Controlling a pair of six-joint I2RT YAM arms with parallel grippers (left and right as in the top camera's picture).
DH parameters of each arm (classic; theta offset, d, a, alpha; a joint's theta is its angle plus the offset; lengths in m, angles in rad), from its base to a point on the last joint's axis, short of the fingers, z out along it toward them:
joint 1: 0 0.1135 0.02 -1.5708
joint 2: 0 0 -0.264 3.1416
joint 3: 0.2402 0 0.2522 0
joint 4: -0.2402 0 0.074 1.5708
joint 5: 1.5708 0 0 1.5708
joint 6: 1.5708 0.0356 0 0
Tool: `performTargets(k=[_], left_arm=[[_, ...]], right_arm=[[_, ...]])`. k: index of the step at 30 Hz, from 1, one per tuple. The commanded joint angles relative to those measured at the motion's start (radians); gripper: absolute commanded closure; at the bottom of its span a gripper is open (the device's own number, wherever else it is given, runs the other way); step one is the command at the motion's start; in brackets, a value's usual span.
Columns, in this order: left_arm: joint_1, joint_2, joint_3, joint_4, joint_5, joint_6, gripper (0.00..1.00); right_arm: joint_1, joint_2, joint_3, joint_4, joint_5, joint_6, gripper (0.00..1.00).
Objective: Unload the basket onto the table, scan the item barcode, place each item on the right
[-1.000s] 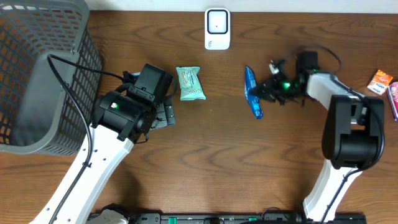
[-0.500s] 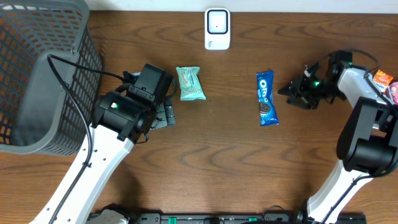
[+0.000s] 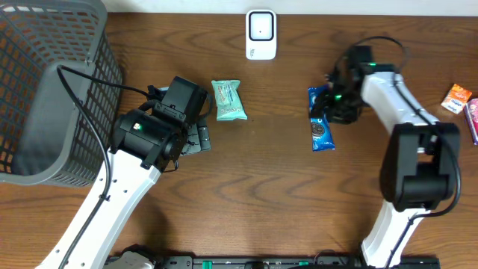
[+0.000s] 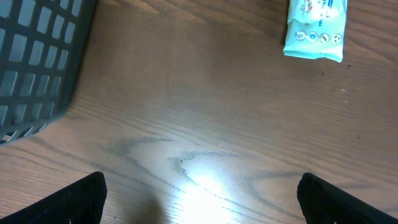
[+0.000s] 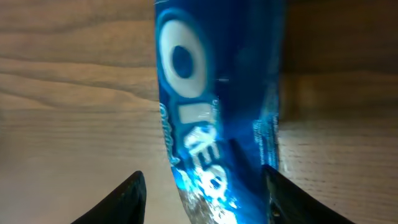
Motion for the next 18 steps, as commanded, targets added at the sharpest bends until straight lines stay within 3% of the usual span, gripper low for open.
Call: performTargets(k=[1,6,16,18], left_arm=[[0.003,0.007,-0.002,-0.003,-0.002,-0.002,0.02],[0.003,0.007,-0.002,-0.003,-0.002,-0.002,0.02],[0.003,0.007,-0.002,-0.003,-0.002,-0.002,0.02],[0.003,0.007,-0.002,-0.003,-0.002,-0.002,0.02]], right_arm=[[0.078,-0.012,0.010,0.003,0.305,0.082,0.43],[0.159,-0.003,0.010,0.018,0.509,0.104,0.39],[0.151,0.074,-0.009,0.055,0.515,0.142,0.41],[0.142,0.081,-0.009,0.056,0.514,0.142,0.51]])
